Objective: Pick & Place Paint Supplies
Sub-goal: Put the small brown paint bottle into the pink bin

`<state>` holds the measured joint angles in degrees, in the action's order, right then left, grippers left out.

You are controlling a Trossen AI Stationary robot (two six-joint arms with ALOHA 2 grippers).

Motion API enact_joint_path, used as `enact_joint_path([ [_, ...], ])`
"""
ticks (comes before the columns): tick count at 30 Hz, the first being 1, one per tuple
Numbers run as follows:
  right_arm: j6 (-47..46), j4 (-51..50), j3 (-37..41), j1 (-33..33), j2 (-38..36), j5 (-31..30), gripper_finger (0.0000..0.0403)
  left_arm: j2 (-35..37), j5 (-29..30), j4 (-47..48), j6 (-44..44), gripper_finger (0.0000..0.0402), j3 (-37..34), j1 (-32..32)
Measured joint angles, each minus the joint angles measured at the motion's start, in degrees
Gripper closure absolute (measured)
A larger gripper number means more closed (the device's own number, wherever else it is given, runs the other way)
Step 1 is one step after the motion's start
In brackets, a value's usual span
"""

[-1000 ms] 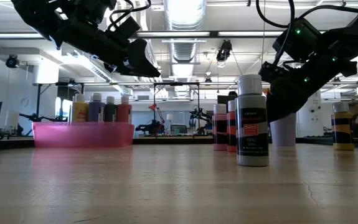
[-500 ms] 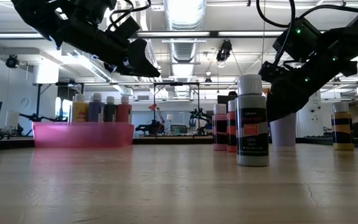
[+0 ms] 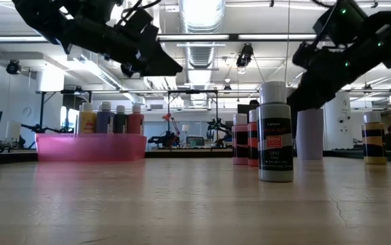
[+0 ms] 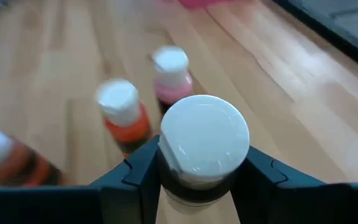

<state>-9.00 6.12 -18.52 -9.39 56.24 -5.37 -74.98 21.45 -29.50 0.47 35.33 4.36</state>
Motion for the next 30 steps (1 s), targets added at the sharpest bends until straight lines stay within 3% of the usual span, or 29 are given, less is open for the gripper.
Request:
enact_joint_path([
  [6, 0.1, -8.9, -4.3, 0.3, -8.2, 1.5, 0.0257, 0.0, -0.1, -3.1, -0.3, 0.0211, 0.0, 0.0],
  [12, 1.9, -13.7, -11.2, 1.8, -9.9, 2.4, 0.0261, -0.4, -5.6, -3.2, -2.1, 0.0211, 2.6, 0.0],
  [20, 6.7, -14.5, -17.3, 7.2, -3.6, 4.3, 0.0257, -5.5, -13.1, 2.1, -2.7, 0.0211, 10.9, 0.0],
  [30, 9.9, -14.3, -22.5, 13.4, 7.3, 3.8, 0.0259, -13.5, -24.4, 2.2, -1.6, 0.0211, 19.2, -0.1],
])
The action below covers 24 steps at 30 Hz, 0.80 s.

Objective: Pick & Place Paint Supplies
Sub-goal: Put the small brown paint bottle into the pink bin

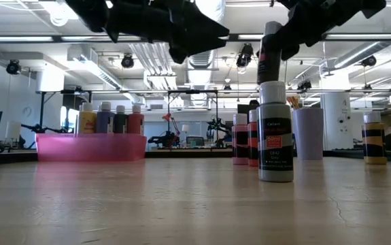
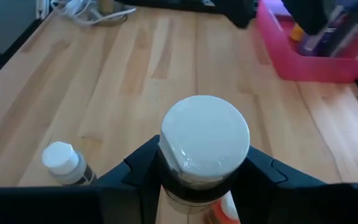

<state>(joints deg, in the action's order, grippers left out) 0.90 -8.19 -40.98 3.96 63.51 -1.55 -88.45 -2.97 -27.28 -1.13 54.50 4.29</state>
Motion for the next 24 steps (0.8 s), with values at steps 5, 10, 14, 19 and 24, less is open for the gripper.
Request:
enact_joint_path([
  [5, 0.2, 0.1, -2.7, 0.2, 3.9, -0.8, 0.0257, -2.3, -2.3, 0.0, 0.0, 0.0211, 1.6, -0.4],
  [10, 0.8, 0.2, -4.1, 0.2, 5.8, -4.3, 0.0262, -2.9, -2.3, -0.2, 0.0, 0.0211, 1.9, -0.5],
  [14, 0.8, 1.5, -4.7, 0.2, 6.6, -7.2, 0.0254, -2.9, -2.2, -2.2, 0.0, 0.0211, 1.9, -0.6],
  [19, 1.1, 4.5, -4.9, 0.2, 6.8, -7.6, 0.0258, -3.2, -2.2, -4.3, 1.0, 0.0211, 1.9, -0.8],
  [24, 1.3, 5.0, -4.8, 0.2, 6.6, -7.6, 0.0262, -4.1, -2.1, -5.9, 2.8, 0.0211, 1.9, -1.1],
])
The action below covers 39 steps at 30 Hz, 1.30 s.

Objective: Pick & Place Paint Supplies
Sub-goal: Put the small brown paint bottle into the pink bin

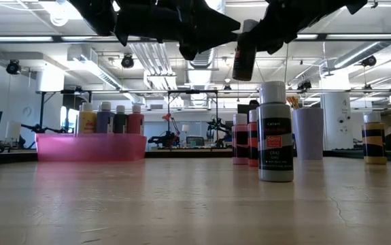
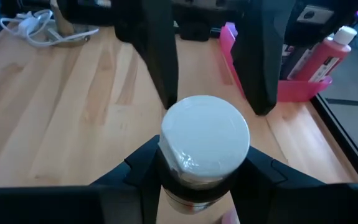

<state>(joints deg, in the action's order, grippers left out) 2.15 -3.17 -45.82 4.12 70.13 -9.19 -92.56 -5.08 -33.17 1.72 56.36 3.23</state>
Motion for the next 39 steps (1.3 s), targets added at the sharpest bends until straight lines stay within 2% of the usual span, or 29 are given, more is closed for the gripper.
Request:
enact_joint_path([
  [6, 0.4, 0.8, 0.1, 0.0, 0.2, 0.0, 0.0251, -1.4, 0.0, -2.6, 1.0, 0.0211, 0.2, -0.6],
  [24, 0.8, -0.1, 0.2, -0.1, 0.1, 0.0, 0.0258, -6.1, 0.0, -2.5, 1.5, 0.0211, 5.5, -1.0],
  [34, 0.9, 0.1, 0.2, 0.0, 0.1, 0.1, 0.0252, -6.4, 0.0, -2.0, 1.6, 0.0211, 5.5, -1.0],
  [39, 0.8, 0.3, 0.2, 0.0, 0.1, 0.2, 0.0261, -6.4, 0.0, -1.3, 1.6, 0.0211, 5.6, -1.0],
])
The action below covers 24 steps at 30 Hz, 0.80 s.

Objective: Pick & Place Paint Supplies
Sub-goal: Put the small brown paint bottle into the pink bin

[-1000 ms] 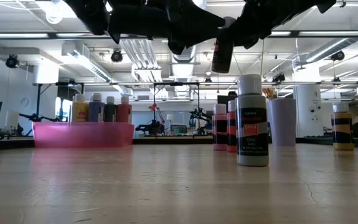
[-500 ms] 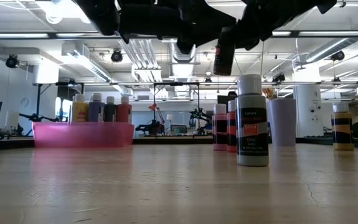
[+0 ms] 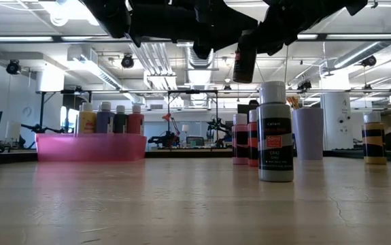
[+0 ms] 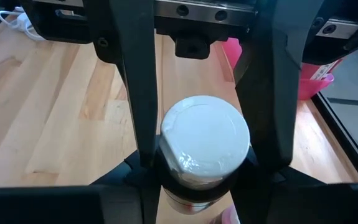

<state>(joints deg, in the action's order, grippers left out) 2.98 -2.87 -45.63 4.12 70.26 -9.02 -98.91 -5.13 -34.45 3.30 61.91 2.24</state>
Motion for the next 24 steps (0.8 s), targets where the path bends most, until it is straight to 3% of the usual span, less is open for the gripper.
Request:
enact_joint_path([
  [24, 0.0, 1.3, 0.0, 0.0, 0.0, 0.0, 0.0253, 0.0, 0.0, 2.8, 0.1, 0.0211, 0.0, 0.0],
])
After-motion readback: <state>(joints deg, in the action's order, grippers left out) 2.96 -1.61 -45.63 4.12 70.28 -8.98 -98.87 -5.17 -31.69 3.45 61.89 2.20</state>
